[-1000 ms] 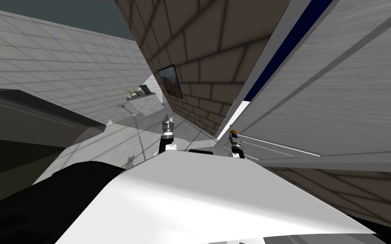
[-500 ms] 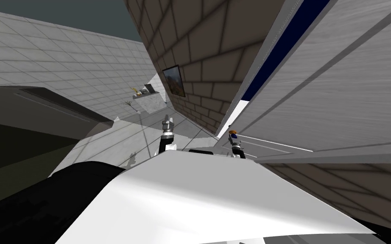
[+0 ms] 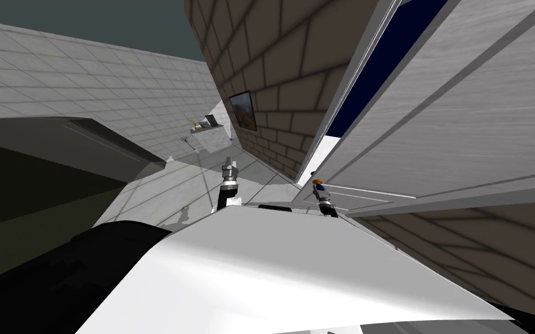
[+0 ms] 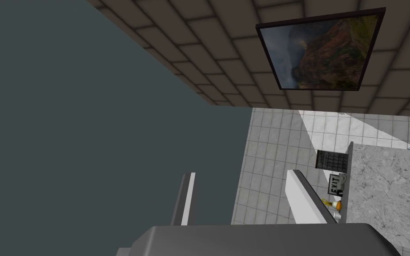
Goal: Pull the door open
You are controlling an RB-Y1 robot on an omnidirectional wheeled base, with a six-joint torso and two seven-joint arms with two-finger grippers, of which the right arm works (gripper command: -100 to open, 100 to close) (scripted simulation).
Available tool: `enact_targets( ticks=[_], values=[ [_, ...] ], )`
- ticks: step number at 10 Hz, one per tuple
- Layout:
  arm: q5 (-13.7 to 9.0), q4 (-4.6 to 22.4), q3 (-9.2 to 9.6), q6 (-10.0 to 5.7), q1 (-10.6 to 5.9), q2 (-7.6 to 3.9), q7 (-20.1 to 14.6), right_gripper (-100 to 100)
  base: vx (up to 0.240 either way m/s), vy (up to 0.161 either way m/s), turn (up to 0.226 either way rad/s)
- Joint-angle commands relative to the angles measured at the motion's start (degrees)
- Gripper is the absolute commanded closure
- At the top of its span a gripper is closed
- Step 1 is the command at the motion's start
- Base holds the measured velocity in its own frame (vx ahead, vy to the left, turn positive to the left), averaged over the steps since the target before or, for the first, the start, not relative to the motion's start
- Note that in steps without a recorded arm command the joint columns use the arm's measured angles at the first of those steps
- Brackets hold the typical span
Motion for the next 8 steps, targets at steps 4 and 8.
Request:
enact_targets(
  ticks=[4,8],
  values=[
    [1.37,0.05,2.68,-3.15,1.89,-2.12,-2.97,100,-0.175,-0.053,0.089],
    [2.79,0.0,5.39,-6.7,3.69,-4.56,-6.1,100,-0.217,-0.067,0.111]
  ],
)
